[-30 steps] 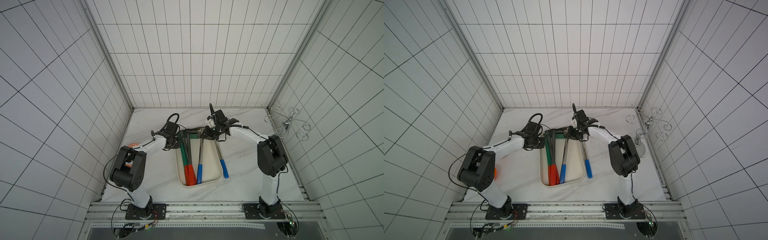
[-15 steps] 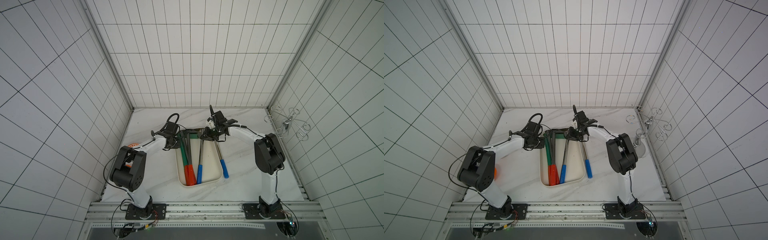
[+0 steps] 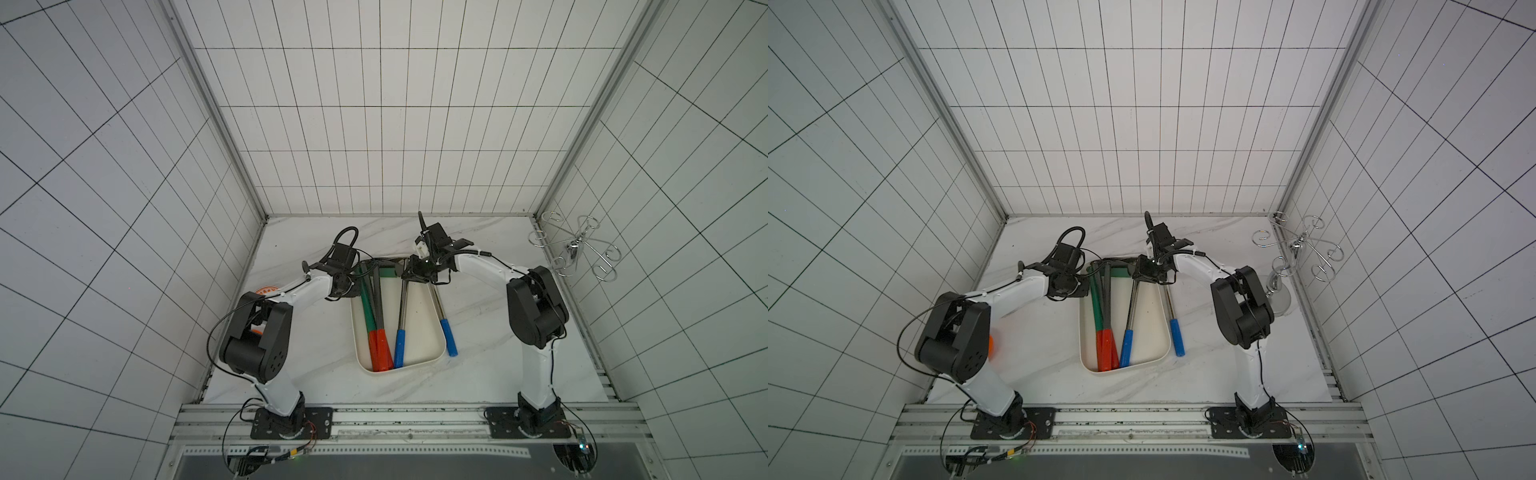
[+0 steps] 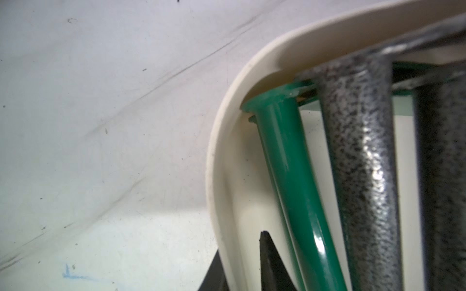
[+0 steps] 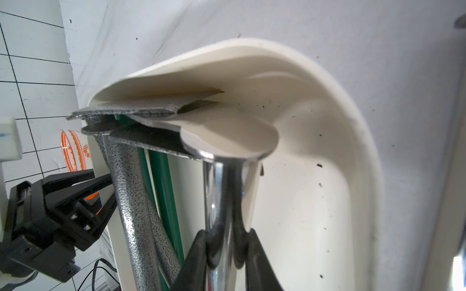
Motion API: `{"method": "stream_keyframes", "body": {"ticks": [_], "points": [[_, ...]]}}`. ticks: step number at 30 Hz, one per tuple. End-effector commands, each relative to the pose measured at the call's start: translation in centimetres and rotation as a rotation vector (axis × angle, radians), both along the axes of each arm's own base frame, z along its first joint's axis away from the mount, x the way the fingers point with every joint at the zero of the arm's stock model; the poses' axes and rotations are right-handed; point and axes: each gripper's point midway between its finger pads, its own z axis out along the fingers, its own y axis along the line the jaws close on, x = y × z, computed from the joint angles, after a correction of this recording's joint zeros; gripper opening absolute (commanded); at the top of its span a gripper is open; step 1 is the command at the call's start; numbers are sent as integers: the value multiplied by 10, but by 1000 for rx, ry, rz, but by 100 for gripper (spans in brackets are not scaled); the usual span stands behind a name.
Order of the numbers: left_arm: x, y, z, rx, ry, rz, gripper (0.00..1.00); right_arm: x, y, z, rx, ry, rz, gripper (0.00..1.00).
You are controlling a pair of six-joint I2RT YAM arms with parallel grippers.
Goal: Put the small hoe into the storage box
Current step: Place the hoe in the storage box.
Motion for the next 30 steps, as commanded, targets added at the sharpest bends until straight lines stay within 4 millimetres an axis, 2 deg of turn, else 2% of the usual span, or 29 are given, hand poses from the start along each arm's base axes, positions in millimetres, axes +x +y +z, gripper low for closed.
{"method": "stream_keyframes", "body": {"ticks": [1, 6, 23, 30], "points": [[12, -19, 10, -48, -44, -44, 21, -6, -36, -44, -206, 54, -56, 24], [12, -19, 11, -48, -45, -44, 21, -4, -41, -40, -233, 50, -72, 28], [12, -21, 11, -47, -45, -47, 21, 0, -30, -23, -194, 16, -48, 31], [12, -22, 11, -48, -45, -50, 21, 4, -29, -1, -190, -26, -52, 31]]}}
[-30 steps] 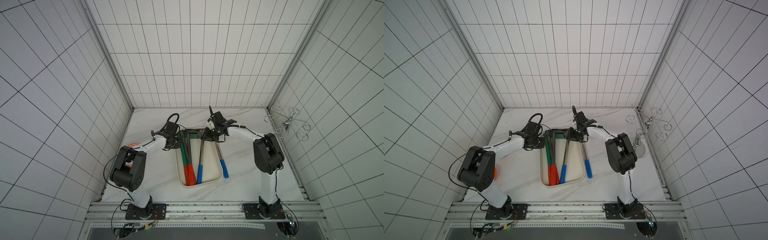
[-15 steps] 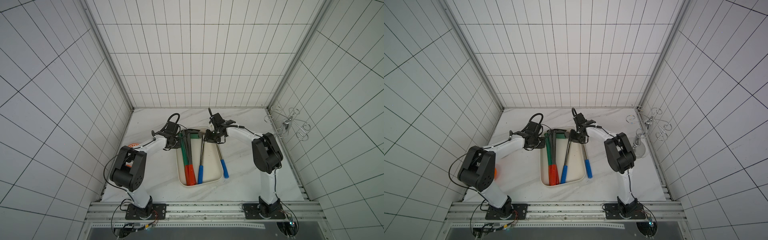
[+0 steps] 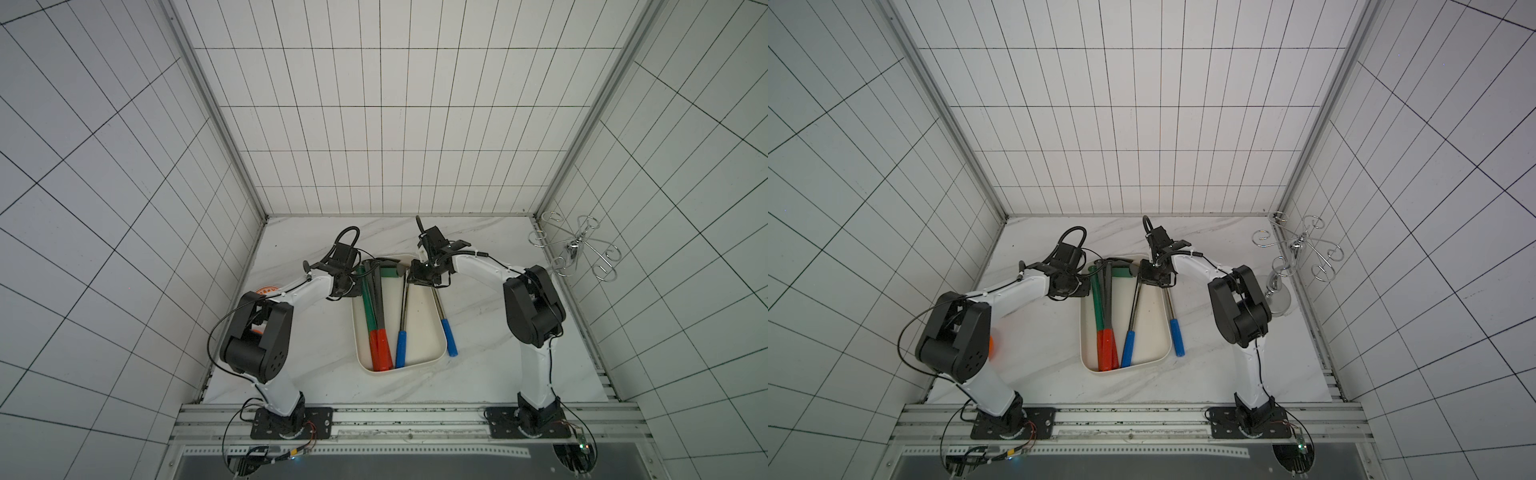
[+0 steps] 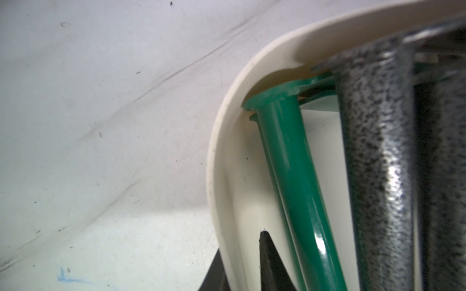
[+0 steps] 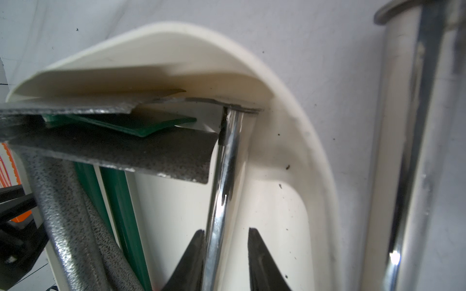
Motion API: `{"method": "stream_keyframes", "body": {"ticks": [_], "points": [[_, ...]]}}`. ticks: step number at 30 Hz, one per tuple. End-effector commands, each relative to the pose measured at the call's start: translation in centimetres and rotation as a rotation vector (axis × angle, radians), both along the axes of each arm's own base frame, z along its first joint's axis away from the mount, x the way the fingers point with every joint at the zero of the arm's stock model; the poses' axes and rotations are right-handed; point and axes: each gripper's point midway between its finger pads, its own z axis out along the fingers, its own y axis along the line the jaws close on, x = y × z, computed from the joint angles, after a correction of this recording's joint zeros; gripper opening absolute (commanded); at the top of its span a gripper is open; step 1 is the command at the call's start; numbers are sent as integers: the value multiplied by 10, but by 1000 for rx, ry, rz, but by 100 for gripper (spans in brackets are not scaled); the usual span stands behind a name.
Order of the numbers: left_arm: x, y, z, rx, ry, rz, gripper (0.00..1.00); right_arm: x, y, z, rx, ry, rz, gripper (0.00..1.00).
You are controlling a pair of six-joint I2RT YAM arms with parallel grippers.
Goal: Put the small hoe into the storage box
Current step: Place the hoe in the storage box.
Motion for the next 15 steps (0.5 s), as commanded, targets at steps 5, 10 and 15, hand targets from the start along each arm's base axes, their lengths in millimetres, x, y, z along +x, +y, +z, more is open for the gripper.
{"method": "stream_keyframes", "body": {"ticks": [5, 10, 15], "points": [[13, -21, 9, -49, -41, -43, 21, 9, -16, 50, -52, -86, -44, 32], [17, -24, 10, -48, -45, -48, 21, 12, -33, 90, -77, -176, -89, 33], [22, -27, 11, -47, -49, -50, 21, 10, -61, 112, -102, -221, -143, 33]]}}
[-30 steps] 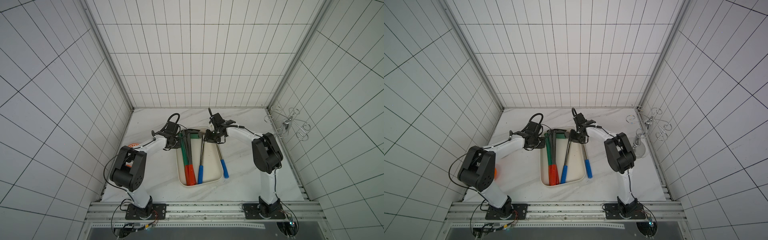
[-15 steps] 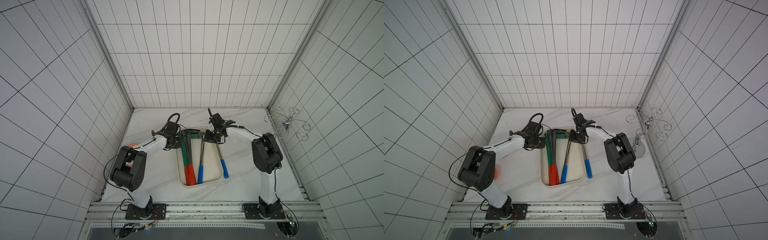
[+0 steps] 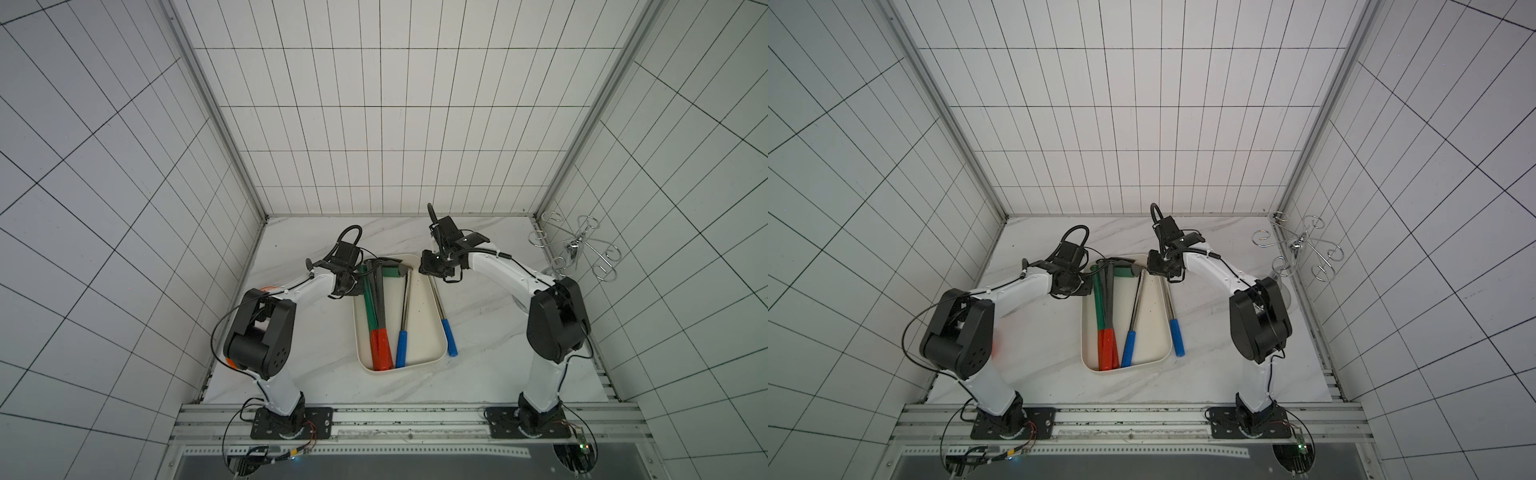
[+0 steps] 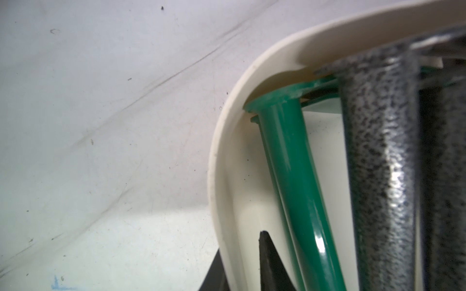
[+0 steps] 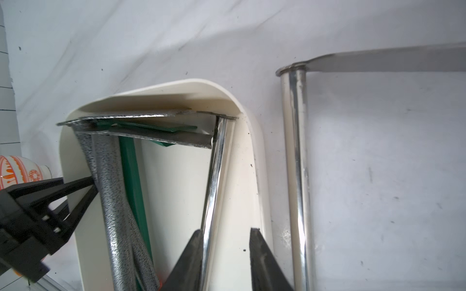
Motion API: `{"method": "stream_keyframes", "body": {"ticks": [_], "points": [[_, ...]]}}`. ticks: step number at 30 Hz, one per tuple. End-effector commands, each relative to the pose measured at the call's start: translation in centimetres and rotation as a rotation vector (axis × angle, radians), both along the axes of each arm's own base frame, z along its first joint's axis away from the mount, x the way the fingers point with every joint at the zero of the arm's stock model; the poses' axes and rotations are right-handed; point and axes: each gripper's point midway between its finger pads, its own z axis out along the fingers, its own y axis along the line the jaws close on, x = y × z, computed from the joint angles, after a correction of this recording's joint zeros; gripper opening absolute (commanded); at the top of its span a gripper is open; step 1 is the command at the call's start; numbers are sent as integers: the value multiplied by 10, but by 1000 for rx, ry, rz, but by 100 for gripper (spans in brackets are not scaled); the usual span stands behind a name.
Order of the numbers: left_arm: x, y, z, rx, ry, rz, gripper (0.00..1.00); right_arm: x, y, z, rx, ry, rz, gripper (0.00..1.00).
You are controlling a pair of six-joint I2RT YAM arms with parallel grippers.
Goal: Put the small hoe into the storage box
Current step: Place the hoe in the storage box.
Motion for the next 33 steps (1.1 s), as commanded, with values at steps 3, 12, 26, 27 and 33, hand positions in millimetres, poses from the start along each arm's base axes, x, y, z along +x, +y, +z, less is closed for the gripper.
{"method": "stream_keyframes", "body": {"ticks": [3, 12, 26, 27, 33], "points": [[22, -22, 13, -49, -60, -43, 20, 6, -33, 37, -34, -77, -68, 33], [43, -20, 20, -12, -75, -43, 14, -5, -48, 27, -50, -50, -83, 33], [56, 15, 33, 62, -97, 12, 6, -20, -57, 0, -79, 8, -86, 35], [56, 15, 33, 60, -94, 12, 7, -20, -58, -1, -83, 9, -87, 35], [54, 14, 42, 46, -105, 9, 20, -24, -63, -14, -116, 29, -87, 36]]}}
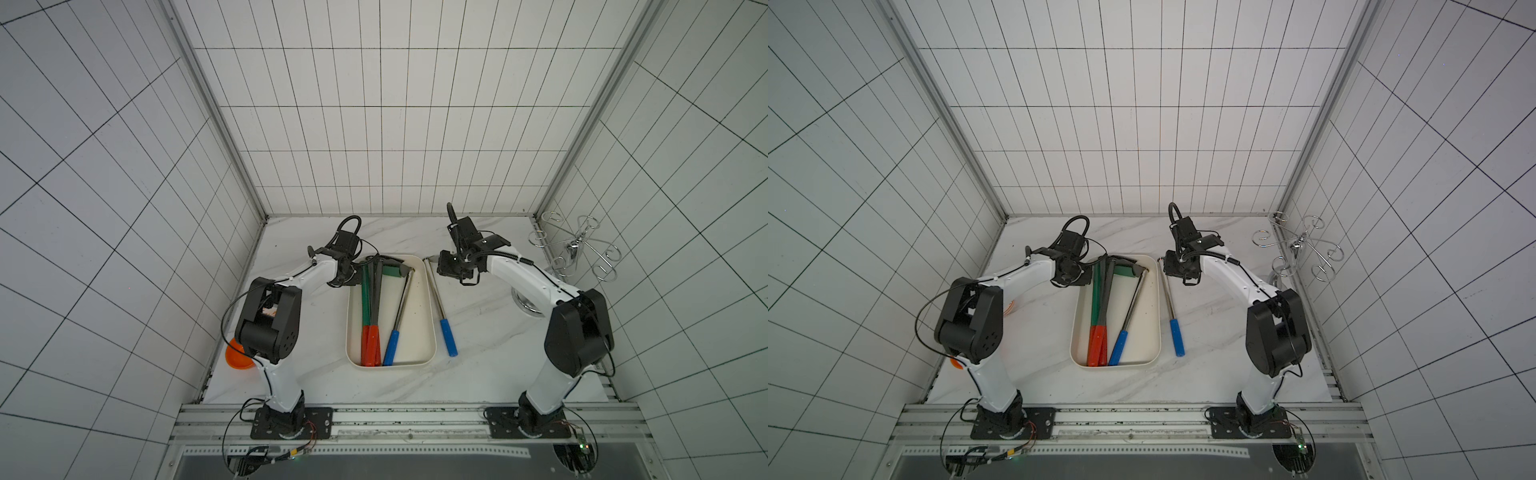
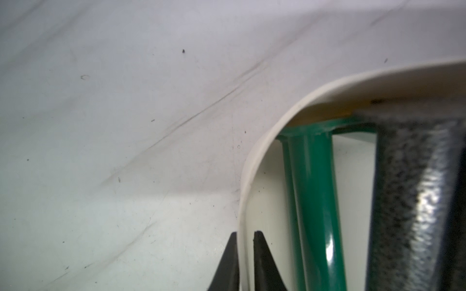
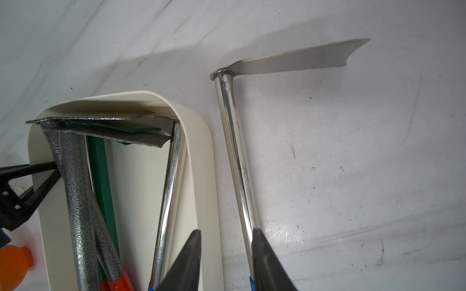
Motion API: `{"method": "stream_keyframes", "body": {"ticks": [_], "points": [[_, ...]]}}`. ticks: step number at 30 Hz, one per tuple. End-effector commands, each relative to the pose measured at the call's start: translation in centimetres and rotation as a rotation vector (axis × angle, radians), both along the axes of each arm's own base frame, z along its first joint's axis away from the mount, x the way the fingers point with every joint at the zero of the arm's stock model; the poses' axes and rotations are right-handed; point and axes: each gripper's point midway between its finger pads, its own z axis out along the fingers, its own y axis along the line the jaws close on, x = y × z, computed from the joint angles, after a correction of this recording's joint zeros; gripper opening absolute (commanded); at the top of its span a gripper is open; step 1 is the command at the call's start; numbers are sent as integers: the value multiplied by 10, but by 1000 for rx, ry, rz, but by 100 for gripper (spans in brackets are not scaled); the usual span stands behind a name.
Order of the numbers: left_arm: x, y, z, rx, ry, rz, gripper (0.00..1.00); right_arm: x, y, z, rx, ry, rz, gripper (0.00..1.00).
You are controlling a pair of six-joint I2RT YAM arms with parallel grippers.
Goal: Put the small hoe into the storage box
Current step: Place the hoe in the storage box, then pick up the hoe from the center of the board.
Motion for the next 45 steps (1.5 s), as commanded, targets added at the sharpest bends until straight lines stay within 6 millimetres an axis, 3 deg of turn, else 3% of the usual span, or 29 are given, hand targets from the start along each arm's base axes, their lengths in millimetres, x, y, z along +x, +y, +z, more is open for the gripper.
{"method": "stream_keyframes", "body": {"ticks": [1, 6, 11, 15, 24, 39, 42, 45], "points": [[17, 1, 37, -8, -113, -1, 26, -12, -13, -13, -41, 25, -6, 36], [11, 6, 81, -21, -199, 5, 45, -14, -17, -29, -74, 39, -6, 37], [-5, 14, 124, -43, -288, 27, 50, -14, -11, -46, -138, 65, 18, 37], [-21, 21, 140, -55, -329, 48, 50, -14, -5, -62, -184, 95, 41, 39], [-46, 29, 147, -76, -374, 59, 51, -1, 8, -80, -248, 120, 93, 42], [-52, 30, 147, -77, -370, 55, 51, 16, 11, -105, -335, 145, 113, 42], [-52, 30, 147, -80, -367, 54, 51, 17, 12, -105, -337, 144, 122, 38], [-52, 29, 147, -82, -367, 52, 51, 18, 12, -100, -336, 135, 129, 23]]}}
